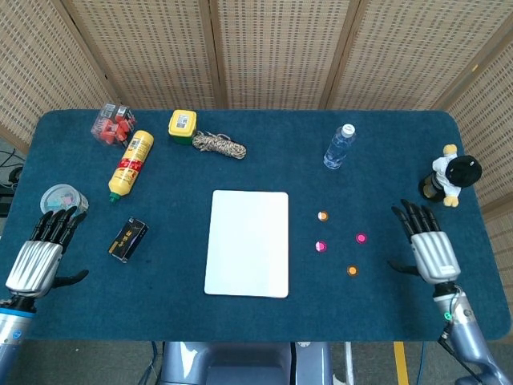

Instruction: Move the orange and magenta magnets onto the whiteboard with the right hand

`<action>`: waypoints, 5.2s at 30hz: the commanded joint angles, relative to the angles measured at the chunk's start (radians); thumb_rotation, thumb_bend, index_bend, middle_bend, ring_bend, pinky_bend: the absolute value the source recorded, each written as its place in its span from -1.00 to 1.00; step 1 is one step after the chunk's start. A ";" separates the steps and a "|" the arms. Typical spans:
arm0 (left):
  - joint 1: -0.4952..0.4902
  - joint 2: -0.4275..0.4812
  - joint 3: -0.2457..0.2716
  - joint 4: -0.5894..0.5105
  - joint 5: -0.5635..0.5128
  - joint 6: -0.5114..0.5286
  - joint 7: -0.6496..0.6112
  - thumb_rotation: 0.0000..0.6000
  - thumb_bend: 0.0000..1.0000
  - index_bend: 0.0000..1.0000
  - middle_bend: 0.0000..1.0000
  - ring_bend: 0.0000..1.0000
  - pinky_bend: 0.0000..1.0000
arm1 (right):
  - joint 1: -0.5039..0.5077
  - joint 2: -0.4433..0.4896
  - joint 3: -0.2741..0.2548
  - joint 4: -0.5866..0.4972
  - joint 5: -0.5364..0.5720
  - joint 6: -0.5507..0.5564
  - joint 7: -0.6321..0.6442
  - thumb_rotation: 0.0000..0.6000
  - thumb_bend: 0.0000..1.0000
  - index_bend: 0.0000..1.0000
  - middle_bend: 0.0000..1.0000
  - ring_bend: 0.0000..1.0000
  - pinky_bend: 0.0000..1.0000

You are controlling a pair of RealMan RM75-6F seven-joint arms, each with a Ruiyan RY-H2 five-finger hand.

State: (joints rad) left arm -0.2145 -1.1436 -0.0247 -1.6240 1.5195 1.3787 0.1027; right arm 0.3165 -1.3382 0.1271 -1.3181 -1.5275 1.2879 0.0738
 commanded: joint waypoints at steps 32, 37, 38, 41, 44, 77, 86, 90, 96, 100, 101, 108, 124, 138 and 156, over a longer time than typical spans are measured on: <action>-0.015 0.010 0.007 0.000 -0.005 -0.040 -0.073 1.00 -1.00 -1.00 -1.00 -1.00 -1.00 | 0.411 -0.289 0.091 0.349 0.251 -0.525 -0.083 1.00 -0.48 -0.24 -1.00 -1.00 -1.00; -0.016 0.014 0.008 -0.004 -0.006 -0.045 -0.082 1.00 -1.00 -1.00 -1.00 -1.00 -1.00 | 0.426 -0.324 0.098 0.377 0.286 -0.546 -0.103 1.00 -0.48 -0.24 -1.00 -1.00 -1.00; -0.016 0.015 0.009 -0.005 -0.006 -0.046 -0.085 1.00 -1.00 -1.00 -1.00 -1.00 -1.00 | 0.428 -0.329 0.100 0.381 0.294 -0.551 -0.106 1.00 -0.46 -0.24 -1.00 -1.00 -1.00; -0.017 0.016 0.009 -0.007 -0.008 -0.048 -0.090 1.00 -1.00 -1.00 -1.00 -1.00 -1.00 | 0.436 -0.341 0.105 0.388 0.312 -0.557 -0.118 1.00 -0.35 -0.24 -1.00 -1.00 -1.00; -0.018 0.017 0.008 -0.008 -0.008 -0.049 -0.090 1.00 -1.00 -1.00 -1.00 -1.00 -1.00 | 0.445 -0.350 0.109 0.394 0.329 -0.568 -0.132 1.00 -0.32 -0.24 -1.00 -1.00 -1.00; -0.019 0.017 0.009 -0.015 -0.014 -0.053 -0.089 1.00 -1.00 -1.00 -1.00 -1.00 -1.00 | 0.467 -0.391 0.088 0.419 0.405 -0.590 -0.221 1.00 -0.27 -0.13 -1.00 -1.00 -1.00; -0.020 0.018 0.009 -0.015 -0.014 -0.054 -0.089 1.00 -1.00 -1.00 -1.00 -1.00 -1.00 | 0.466 -0.388 0.087 0.408 0.394 -0.573 -0.210 1.00 -0.24 0.09 -1.00 -1.00 -1.00; -0.019 0.018 0.009 -0.016 -0.014 -0.053 -0.089 1.00 -1.00 -1.00 -1.00 -1.00 -1.00 | 0.468 -0.381 0.094 0.394 0.394 -0.567 -0.204 1.00 -0.23 0.09 -1.00 -1.00 -0.99; -0.021 0.018 0.009 -0.017 -0.015 -0.056 -0.089 1.00 -1.00 -1.00 -1.00 -1.00 -1.00 | 0.494 -0.331 0.128 0.296 0.397 -0.552 -0.219 1.00 -0.23 0.09 -1.00 -1.00 -0.99; -0.022 0.018 0.009 -0.019 -0.017 -0.059 -0.086 1.00 -1.00 -1.00 -1.00 -1.00 -1.00 | 0.524 -0.322 0.156 0.250 0.443 -0.554 -0.279 1.00 -0.22 0.09 -1.00 -1.00 -0.99; -0.022 0.018 0.009 -0.020 -0.017 -0.060 -0.086 1.00 -1.00 -1.00 -1.00 -1.00 -1.00 | 0.530 -0.323 0.161 0.243 0.455 -0.557 -0.291 1.00 -0.22 0.09 -1.00 -1.00 -0.99; -0.031 0.020 0.010 -0.024 -0.027 -0.083 -0.086 1.00 -1.00 -1.00 -1.00 -1.00 -1.00 | 0.615 -0.365 0.189 0.184 0.588 -0.577 -0.440 1.00 -0.23 0.09 -1.00 -1.00 -0.99; -0.037 0.040 0.013 -0.035 -0.051 -0.112 -0.089 1.00 -1.00 -1.00 -1.00 -1.00 -1.00 | 0.802 -0.532 0.203 0.226 0.860 -0.549 -0.692 1.00 -0.22 0.09 -1.00 -1.00 -0.99; -0.039 0.044 0.016 -0.040 -0.056 -0.121 -0.083 1.00 -1.00 -1.00 -1.00 -1.00 -1.00 | 0.794 -0.351 0.132 -0.014 0.951 -0.512 -0.754 1.00 -1.00 -1.00 -1.00 -1.00 -0.99; -0.047 0.048 0.022 -0.053 -0.046 -0.135 -0.086 1.00 -1.00 -1.00 -1.00 -1.00 -1.00 | 0.460 -0.071 -0.146 -0.045 0.376 -0.425 -0.333 1.00 -0.50 -0.27 -1.00 -1.00 -0.99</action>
State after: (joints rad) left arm -0.2614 -1.0959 -0.0024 -1.6771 1.4726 1.2431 0.0162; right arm 0.8373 -1.4379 0.0302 -1.4000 -1.0771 0.8450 -0.3452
